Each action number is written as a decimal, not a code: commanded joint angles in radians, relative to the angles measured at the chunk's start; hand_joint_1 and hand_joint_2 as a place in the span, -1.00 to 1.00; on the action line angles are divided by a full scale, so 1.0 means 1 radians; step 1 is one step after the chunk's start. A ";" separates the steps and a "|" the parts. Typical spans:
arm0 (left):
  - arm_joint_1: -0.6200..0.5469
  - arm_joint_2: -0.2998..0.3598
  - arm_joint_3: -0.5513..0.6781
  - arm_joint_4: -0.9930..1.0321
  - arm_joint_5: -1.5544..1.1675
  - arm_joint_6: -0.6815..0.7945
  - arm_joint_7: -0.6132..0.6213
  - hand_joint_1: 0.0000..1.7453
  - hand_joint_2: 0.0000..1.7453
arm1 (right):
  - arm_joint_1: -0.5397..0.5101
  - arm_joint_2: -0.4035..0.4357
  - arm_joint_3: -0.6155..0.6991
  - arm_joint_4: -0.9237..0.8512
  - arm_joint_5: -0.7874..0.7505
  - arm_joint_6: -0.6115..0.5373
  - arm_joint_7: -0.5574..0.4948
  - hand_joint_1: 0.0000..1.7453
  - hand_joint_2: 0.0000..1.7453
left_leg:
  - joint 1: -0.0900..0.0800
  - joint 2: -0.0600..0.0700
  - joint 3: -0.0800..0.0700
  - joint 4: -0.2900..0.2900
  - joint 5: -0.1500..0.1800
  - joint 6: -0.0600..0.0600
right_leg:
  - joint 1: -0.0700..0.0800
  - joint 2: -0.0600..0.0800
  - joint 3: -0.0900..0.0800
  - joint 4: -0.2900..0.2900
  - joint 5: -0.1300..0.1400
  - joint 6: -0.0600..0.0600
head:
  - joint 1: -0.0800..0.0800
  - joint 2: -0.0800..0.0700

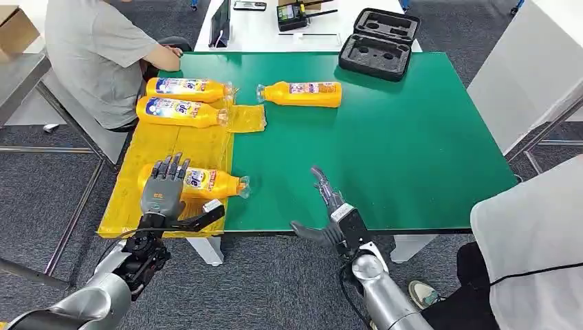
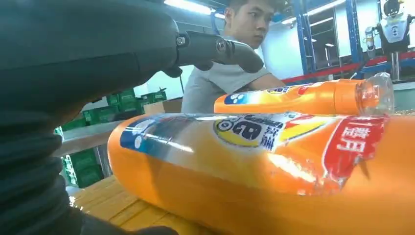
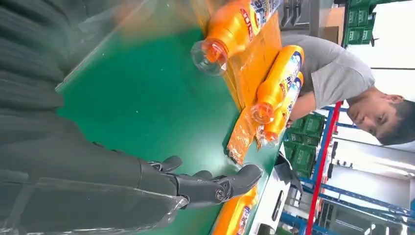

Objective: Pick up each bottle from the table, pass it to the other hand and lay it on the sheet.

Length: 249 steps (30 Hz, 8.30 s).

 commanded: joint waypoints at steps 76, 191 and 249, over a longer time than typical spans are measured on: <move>0.403 -0.178 -0.179 -0.691 1.399 -0.336 -0.671 -1.00 1.00 | -0.286 -0.098 -0.206 0.419 0.681 -0.297 0.044 -1.00 1.00 | 0.001 0.001 0.003 0.001 -0.002 -0.003 | 0.002 0.000 0.003 -0.001 -0.001 -0.002 | 0.000 0.000; 0.305 -0.257 -0.212 -0.466 1.918 -0.756 -0.675 -1.00 1.00 | -0.091 -0.037 -0.046 0.074 -0.017 0.216 0.003 1.00 1.00 | 0.001 0.000 0.002 0.000 -0.002 -0.002 | 0.002 0.000 0.003 -0.001 -0.001 -0.002 | 0.000 0.000; 0.272 -0.240 -0.264 -0.462 2.023 -0.934 -0.674 -1.00 1.00 | -0.107 -0.048 0.012 0.170 -0.036 0.231 0.003 1.00 1.00 | 0.001 0.000 0.002 0.000 -0.001 -0.002 | 0.001 0.000 0.002 -0.001 -0.001 -0.002 | 0.000 0.000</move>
